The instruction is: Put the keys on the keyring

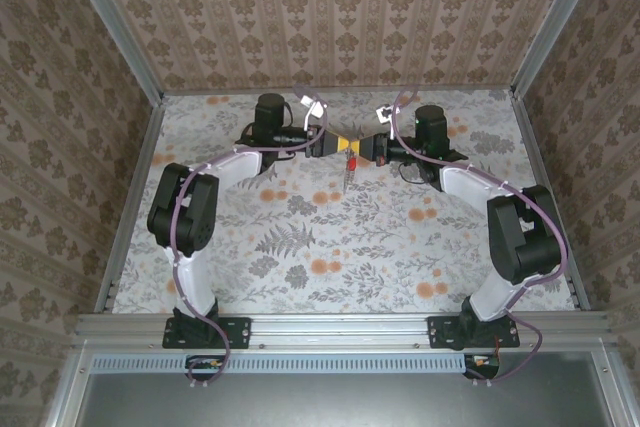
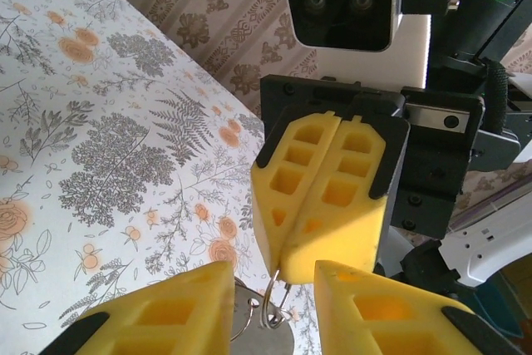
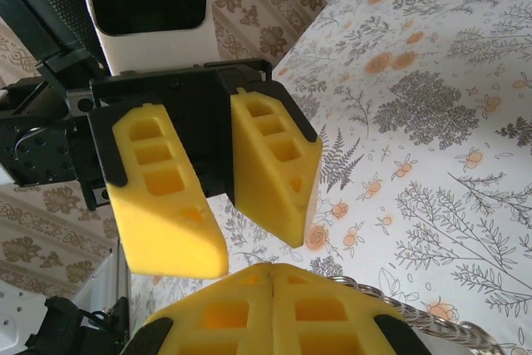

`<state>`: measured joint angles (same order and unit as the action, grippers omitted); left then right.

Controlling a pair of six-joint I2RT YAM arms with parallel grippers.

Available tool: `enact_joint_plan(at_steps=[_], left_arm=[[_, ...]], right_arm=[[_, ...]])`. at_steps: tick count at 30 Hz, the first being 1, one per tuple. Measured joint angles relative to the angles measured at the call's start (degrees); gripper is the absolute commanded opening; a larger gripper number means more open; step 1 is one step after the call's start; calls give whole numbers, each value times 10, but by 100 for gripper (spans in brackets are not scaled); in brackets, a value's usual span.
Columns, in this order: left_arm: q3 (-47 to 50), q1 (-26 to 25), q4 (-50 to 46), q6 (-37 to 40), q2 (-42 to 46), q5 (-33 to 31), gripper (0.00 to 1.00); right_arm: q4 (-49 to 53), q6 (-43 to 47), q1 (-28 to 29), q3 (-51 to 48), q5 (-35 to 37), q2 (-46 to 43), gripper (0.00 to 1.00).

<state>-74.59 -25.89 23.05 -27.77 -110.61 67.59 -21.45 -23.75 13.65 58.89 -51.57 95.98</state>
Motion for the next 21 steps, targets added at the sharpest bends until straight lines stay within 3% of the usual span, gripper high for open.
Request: enact_joint_plan(at_steps=[21], left_arm=[[1, -14, 47, -27, -2, -1, 26]], right_arm=[[-90, -66, -19, 0, -34, 24, 0]])
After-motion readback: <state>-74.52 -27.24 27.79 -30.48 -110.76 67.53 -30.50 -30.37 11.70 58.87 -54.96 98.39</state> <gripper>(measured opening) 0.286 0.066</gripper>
